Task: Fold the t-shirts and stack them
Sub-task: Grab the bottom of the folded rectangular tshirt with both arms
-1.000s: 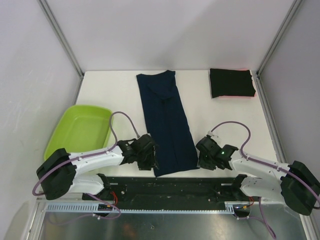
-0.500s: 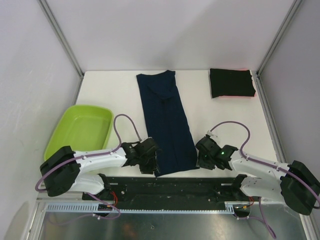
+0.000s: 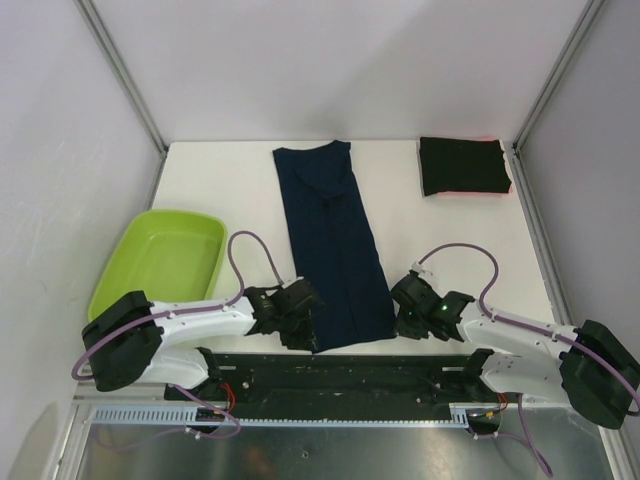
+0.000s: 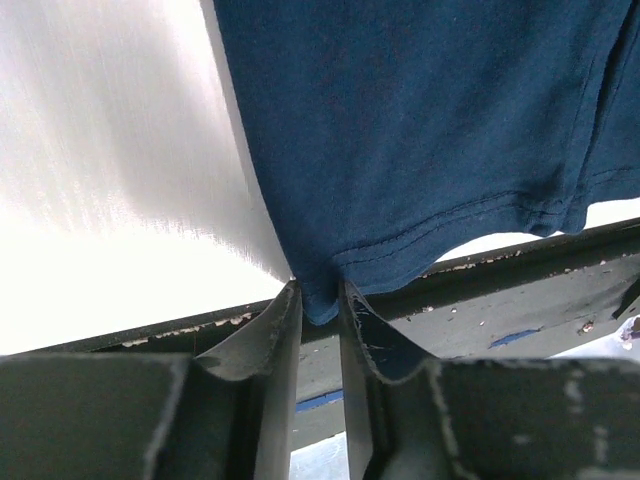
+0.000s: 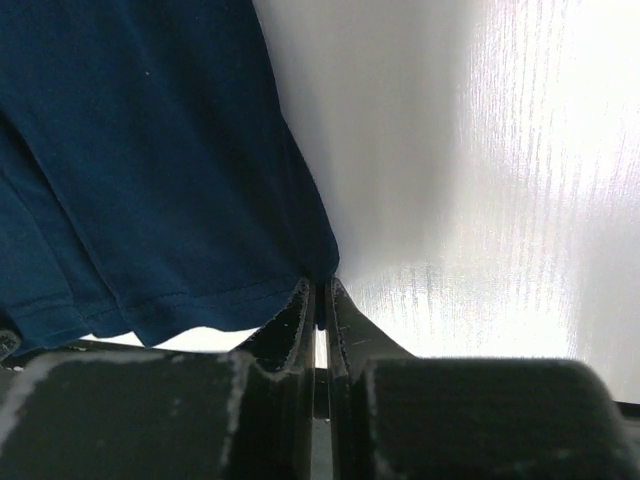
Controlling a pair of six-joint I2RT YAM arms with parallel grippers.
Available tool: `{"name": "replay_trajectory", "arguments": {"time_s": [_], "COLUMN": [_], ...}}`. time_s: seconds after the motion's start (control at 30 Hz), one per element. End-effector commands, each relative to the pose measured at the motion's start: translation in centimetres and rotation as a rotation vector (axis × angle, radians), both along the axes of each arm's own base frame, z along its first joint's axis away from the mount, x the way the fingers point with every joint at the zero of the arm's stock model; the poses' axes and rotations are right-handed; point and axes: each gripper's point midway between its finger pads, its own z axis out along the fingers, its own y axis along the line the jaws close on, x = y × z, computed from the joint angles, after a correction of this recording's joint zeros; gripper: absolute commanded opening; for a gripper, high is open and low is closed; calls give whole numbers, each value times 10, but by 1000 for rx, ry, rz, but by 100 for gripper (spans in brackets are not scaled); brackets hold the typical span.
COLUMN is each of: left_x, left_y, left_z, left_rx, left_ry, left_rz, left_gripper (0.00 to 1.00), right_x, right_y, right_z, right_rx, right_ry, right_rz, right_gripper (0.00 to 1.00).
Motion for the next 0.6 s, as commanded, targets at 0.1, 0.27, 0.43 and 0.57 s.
{"name": "replay_trajectory", "arguments": {"time_s": [0.1, 0.27, 0.43, 0.57], "left_x": [7, 6, 0, -4], "left_y": [-6, -5, 3, 12], "left_z": [8, 15, 16, 20], "left_rx": [-25, -46, -40, -43], "left_ry": [-41, -52, -47, -55], "left_rz": [22, 10, 6, 10], "left_gripper": [13, 1, 0, 0], "right_x": [-3, -9, -21, -32], "right_y": [5, 13, 23, 29], "right_z": [1, 7, 9, 13], "right_rx": [25, 56, 77, 75], "right_ry": [3, 1, 5, 4], "right_rz": [7, 9, 21, 33], "right_gripper": [0, 0, 0, 0]}}
